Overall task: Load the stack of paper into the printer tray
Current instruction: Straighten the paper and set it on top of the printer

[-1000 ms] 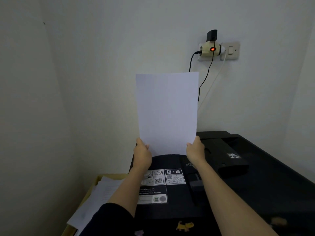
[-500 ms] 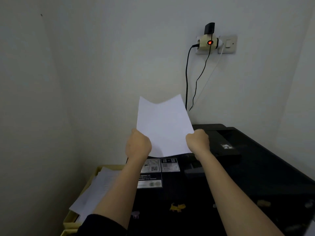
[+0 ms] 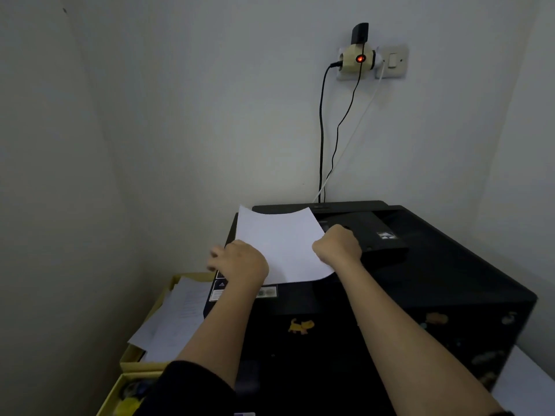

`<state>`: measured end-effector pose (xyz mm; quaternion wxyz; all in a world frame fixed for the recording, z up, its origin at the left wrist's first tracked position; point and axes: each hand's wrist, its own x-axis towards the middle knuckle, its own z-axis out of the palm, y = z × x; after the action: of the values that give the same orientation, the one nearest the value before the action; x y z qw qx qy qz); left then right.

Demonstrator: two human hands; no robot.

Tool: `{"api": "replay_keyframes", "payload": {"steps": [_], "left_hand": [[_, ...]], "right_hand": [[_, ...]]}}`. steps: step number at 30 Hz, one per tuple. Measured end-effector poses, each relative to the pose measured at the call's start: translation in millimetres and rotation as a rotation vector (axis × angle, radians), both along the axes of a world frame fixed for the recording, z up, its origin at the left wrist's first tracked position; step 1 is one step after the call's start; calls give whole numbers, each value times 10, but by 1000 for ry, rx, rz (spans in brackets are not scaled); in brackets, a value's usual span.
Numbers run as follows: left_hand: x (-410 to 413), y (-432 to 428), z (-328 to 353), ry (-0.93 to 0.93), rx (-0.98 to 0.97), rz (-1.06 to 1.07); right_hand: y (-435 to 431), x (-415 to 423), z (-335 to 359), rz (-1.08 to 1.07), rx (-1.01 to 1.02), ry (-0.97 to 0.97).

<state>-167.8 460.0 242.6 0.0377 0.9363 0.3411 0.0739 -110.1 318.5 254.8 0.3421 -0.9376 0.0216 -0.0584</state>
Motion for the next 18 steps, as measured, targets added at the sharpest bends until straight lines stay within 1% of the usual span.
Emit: {"api": "replay_keyframes", "payload": {"steps": [1,2,3,4,7,9,11,12,14,16,18], "left_hand": [[-18,-6,20,66,40,26],[-31,-12,29,85,46,46],[-42,-21,33,63,31,56],[-57,-39,37,-1,2,51],[-120,-179,37,-339,-53,-79],[-199,-367,-42,-580,-56,-216],[-333,-622,-213,-714,-92,-349],[-426,-751,-333,-742,-95,-409],[-627,-996,-606,-769,-39,-531],[-813,-1206,-947,-776,4,-665],[-979,-1356,-1338,-723,20,-778]], "right_hand": [[-14,-24,22,-3,-28,5],[-32,-38,35,1,-49,11],[-53,-64,51,2,-56,17],[-82,-75,54,-2,-50,6],[-206,-161,73,-51,60,-89],[-343,-224,21,-141,105,-237],[-520,-337,-127,-252,119,-411],[-605,-415,-236,-298,123,-513],[-744,-590,-516,-370,108,-679],[-843,-780,-863,-402,69,-746],[-912,-969,-1216,-395,39,-740]]}}
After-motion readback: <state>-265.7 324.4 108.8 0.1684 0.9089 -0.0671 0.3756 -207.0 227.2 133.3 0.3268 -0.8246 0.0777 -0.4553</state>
